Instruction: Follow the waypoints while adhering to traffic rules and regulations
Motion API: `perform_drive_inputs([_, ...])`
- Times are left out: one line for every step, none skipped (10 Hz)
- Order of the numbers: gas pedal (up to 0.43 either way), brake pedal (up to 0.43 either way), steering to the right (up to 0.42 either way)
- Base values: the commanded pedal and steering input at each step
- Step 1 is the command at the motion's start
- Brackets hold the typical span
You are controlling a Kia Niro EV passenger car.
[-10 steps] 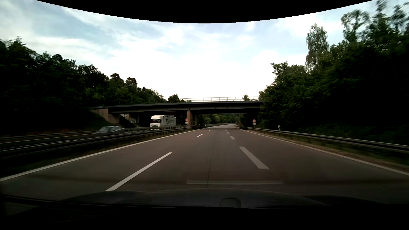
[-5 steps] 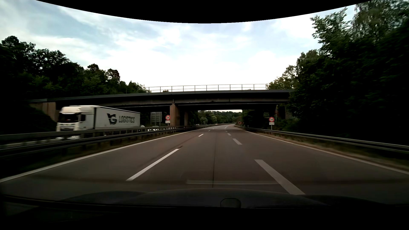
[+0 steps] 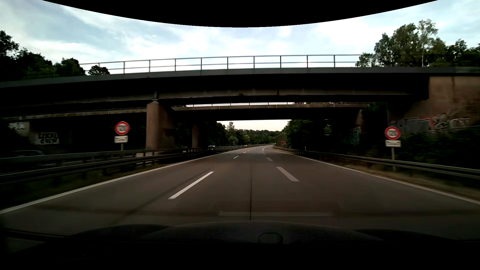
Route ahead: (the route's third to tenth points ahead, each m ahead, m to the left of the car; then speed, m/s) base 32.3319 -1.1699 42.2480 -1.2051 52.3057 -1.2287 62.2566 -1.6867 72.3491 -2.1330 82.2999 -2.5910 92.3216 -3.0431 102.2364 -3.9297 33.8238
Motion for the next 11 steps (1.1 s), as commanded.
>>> perform_drive_inputs([0.35, 0.006, 0.008])
perform_drive_inputs([0.319, 0.006, 0.007])
perform_drive_inputs([0.287, 0.006, 0.008])
perform_drive_inputs([0.26, 0.006, 0.008])
perform_drive_inputs([0.22, 0.006, 0.007])
perform_drive_inputs([0.177, 0.006, 0.006])
perform_drive_inputs([0.157, 0.006, 0.005])
perform_drive_inputs([0.138, 0.006, 0.005])
perform_drive_inputs([0.118, 0.006, 0.004])
perform_drive_inputs([0.098, 0.006, 0.003])
perform_drive_inputs([0.087, 0.006, 0.003])
